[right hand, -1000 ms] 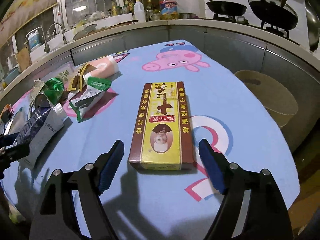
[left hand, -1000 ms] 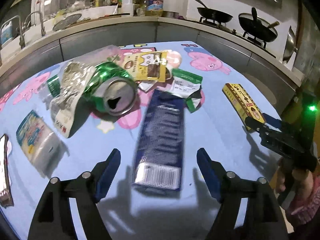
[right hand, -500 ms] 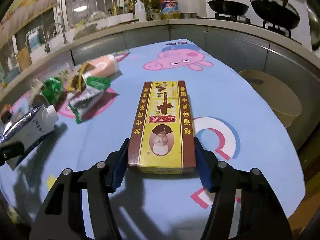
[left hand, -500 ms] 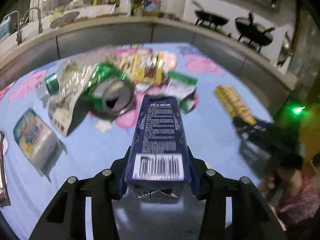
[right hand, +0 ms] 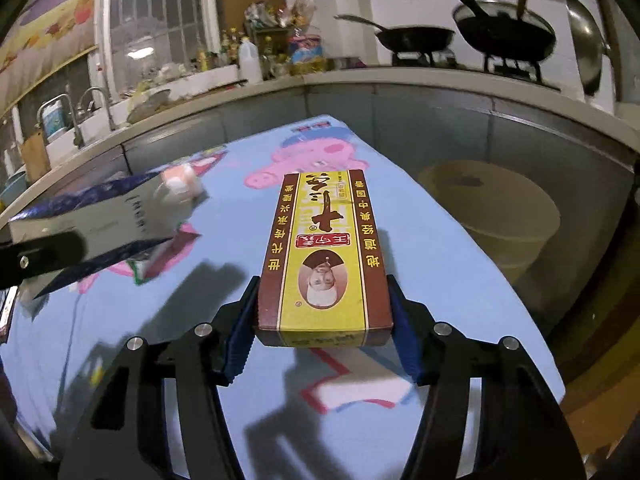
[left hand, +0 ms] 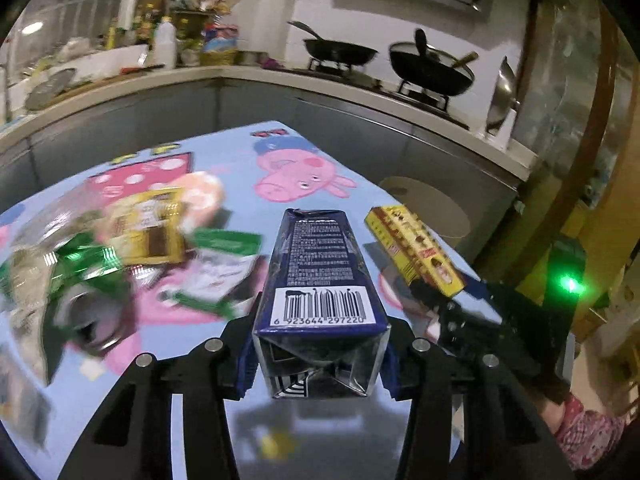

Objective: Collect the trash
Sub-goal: 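Carry yellow box and blue carton to the wastebasket and release both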

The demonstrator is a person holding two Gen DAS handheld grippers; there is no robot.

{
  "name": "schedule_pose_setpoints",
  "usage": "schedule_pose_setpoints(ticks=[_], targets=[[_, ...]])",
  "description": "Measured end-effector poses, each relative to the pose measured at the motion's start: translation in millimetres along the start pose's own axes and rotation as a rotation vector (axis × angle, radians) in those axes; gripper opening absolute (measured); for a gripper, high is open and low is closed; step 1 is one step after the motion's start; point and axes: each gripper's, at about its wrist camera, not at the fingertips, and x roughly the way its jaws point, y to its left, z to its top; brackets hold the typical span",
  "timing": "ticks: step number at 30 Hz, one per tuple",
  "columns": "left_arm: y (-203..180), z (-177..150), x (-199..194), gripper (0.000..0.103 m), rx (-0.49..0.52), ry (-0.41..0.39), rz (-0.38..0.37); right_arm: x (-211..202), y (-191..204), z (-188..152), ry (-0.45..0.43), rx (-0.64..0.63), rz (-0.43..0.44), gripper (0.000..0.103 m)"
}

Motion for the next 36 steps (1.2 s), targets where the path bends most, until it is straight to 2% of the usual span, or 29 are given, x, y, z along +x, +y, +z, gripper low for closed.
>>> schedule_pose_setpoints(ticks=[3, 7, 12, 18, 22, 23, 24, 28, 29, 30, 33, 36], targets=[[-12.0, 11.1, 25.4, 0.048, 0.008, 0.031, -0.03, 4.2, -16.9, -1.0, 0.017, 0.044, -0.013, 0.058], [-38.6, 36.1, 55.9, 0.048, 0.052, 0.04, -0.068, 1.8, -42.7, 8.9, -0.026, 0.083, -0.059, 0.058], [-73.7, 70.1, 101.1, 0.048, 0.124, 0.051, -0.125, 10.5, -99.4, 30.2, -0.045, 0.2, -0.126, 0.058], [-106.2, 106.1, 173.3, 0.049, 0.163, 0.137, -0.174, 43.2, -166.4, 55.1, 0.013, 0.364, -0.132, 0.058], [-116.4, 119.8, 218.2, 0.049, 0.143, 0.226, -0.181, 62.4, -186.5, 60.3, 0.055, 0.408, -0.126, 0.061], [-118.2, 121.9, 225.7, 0.052, 0.138, 0.236, -0.168, 65.2, -190.4, 61.1, 0.055, 0.427, -0.127, 0.063], [-119.5, 123.5, 229.8, 0.053, 0.134, 0.241, -0.157, 66.4, -193.3, 62.1, 0.048, 0.442, -0.121, 0.067], [-117.5, 127.2, 227.6, 0.055, 0.108, 0.232, -0.153, 57.3, -189.3, 60.3, 0.003, 0.443, -0.127, 0.067], [-115.9, 126.8, 221.0, 0.063, 0.106, 0.219, -0.151, 52.9, -188.6, 57.0, -0.005, 0.445, -0.125, 0.067], [-114.6, 126.0, 213.6, 0.066, 0.108, 0.201, -0.142, 50.1, -185.3, 54.9, -0.014, 0.448, -0.12, 0.067], [-109.2, 123.3, 189.2, 0.066, 0.109, 0.151, -0.141, 40.3, -174.0, 48.3, -0.031, 0.456, -0.105, 0.067], [-98.9, 113.4, 158.0, 0.066, 0.103, 0.114, -0.105, 24.8, -158.0, 38.2, -0.054, 0.466, -0.08, 0.067]])
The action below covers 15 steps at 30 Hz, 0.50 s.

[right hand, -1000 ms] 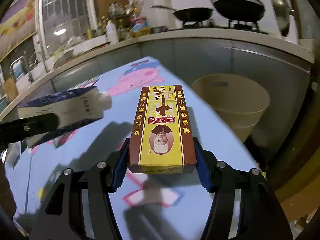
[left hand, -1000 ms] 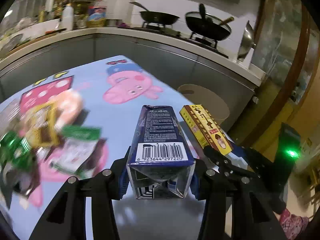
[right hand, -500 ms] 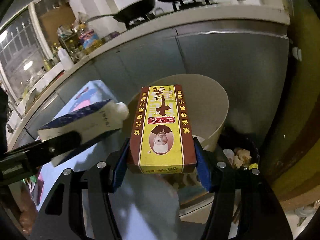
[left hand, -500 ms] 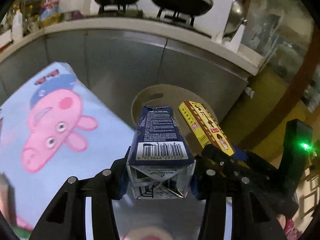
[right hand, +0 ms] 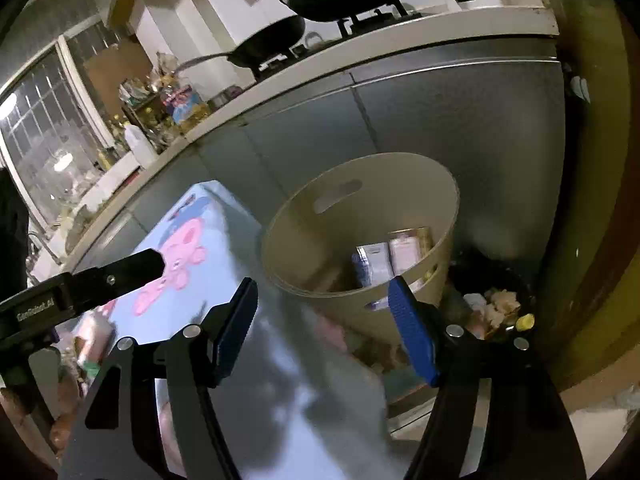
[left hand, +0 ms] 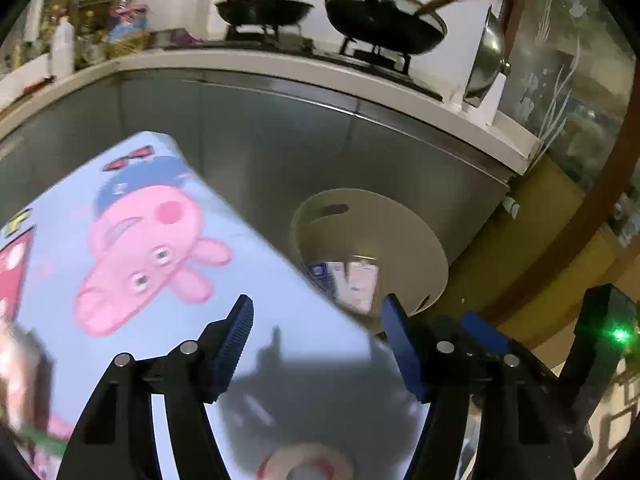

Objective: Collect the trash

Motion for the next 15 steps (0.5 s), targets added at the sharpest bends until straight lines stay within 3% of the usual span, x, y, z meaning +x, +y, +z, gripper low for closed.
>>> schedule_pose_setpoints(ticks=[9, 15], targets=[[11.7, -53.5, -69.4, 0.067, 0.023, -0.034, 0.177, -45.4, 27.9, -41.4, 0.01, 0.026, 0.088, 0.068], [25.8, -75.6, -98.4, 0.067, -0.013, -0.038, 0.218, -65.6, 54.5, -49.4, 0.018, 0.0, 0.121, 0.068]])
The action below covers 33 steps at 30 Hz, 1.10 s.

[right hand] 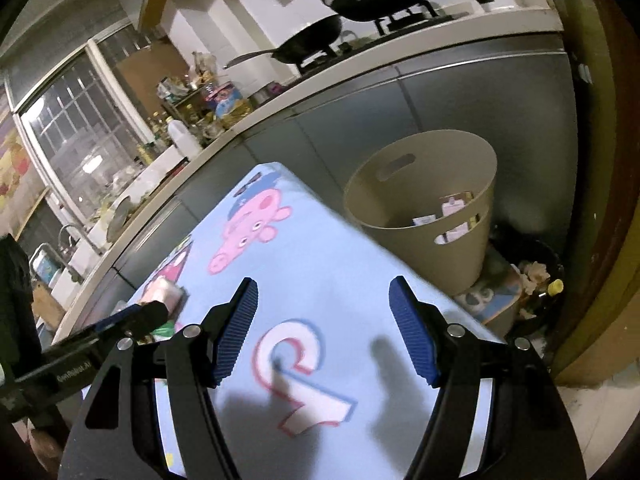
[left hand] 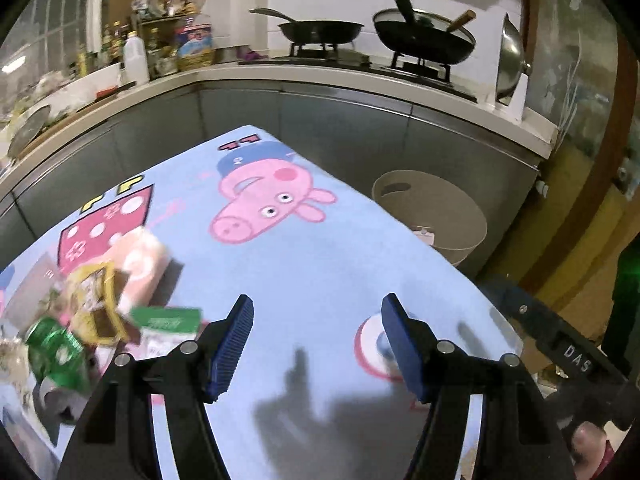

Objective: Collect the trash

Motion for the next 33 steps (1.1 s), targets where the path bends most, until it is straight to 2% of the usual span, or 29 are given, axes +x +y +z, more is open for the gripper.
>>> schedule_pose_setpoints(ticks=[18, 33], targets=[[36.8, -16.4, -35.8, 0.07, -0.07, -0.059, 0.01, -28.0, 53.5, -0.1, -0.018, -0.06, 0.04, 0.068], [48.6, -23.2, -47.3, 0.074, -0.077, -0.09, 0.059, -34.4, 68.0, -1.0, -0.026, -0.075, 0.043, 0.068]])
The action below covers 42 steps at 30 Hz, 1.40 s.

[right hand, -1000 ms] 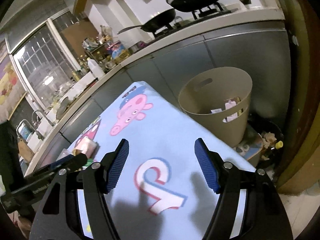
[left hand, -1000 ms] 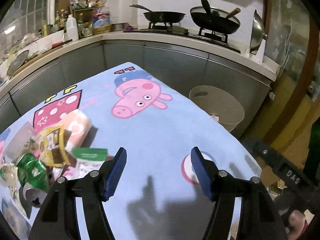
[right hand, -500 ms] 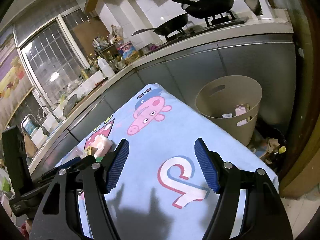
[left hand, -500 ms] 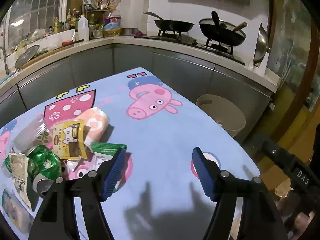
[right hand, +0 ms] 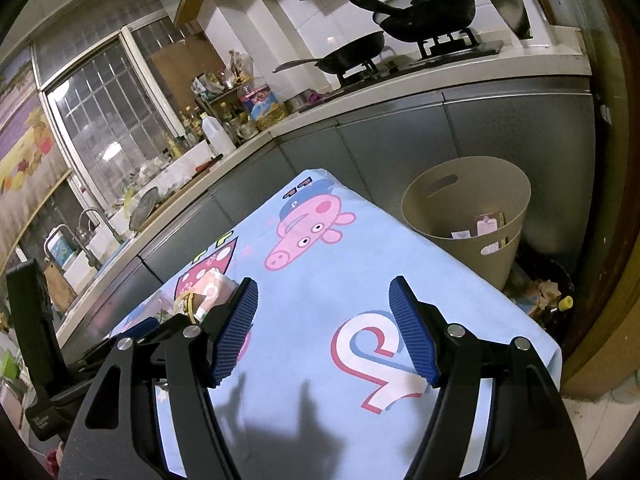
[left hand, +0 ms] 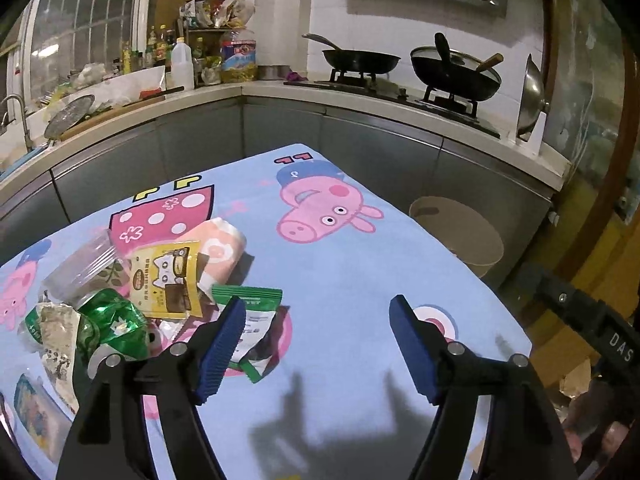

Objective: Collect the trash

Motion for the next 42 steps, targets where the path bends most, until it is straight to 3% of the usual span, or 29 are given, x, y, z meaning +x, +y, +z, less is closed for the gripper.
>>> schedule_pose_setpoints(ticks=[7, 11, 20, 23, 33, 42], targets=[[2.3, -0.5, -5.6, 0.085, -0.005, -0.03, 0.027, -1.0, 1.9, -0.8, 0.002, -0.002, 0.0, 0.068], [3.9, 0.3, -6.1, 0.099, -0.021, -0.026, 0.078, -0.9, 3.0, -1.2, 0.001, 0.0, -0.001, 0.068], [0.5, 0.6, -21.9, 0.099, 0.033, -0.103, 0.127, -2.6, 2.2, -1.5, 0.001, 0.023, -0.007, 0.072], [-1.0, 2.9, -20.9, 0.099, 0.069, -0.085, 0.133, -5.0, 3.7, -0.1, -0.009, 0.018, -0.006, 0.073], [12.3, 1.3, -20.9, 0.099, 0.016, -0.066, 0.149, -10.6, 9.3, 0.6, -0.034, 0.004, -0.011, 0.076], [11.7, -1.4, -18.5, 0.099, 0.049, -0.034, 0.164, -12.4, 13.9, -0.9, -0.037, -0.004, -0.009, 0.076]])
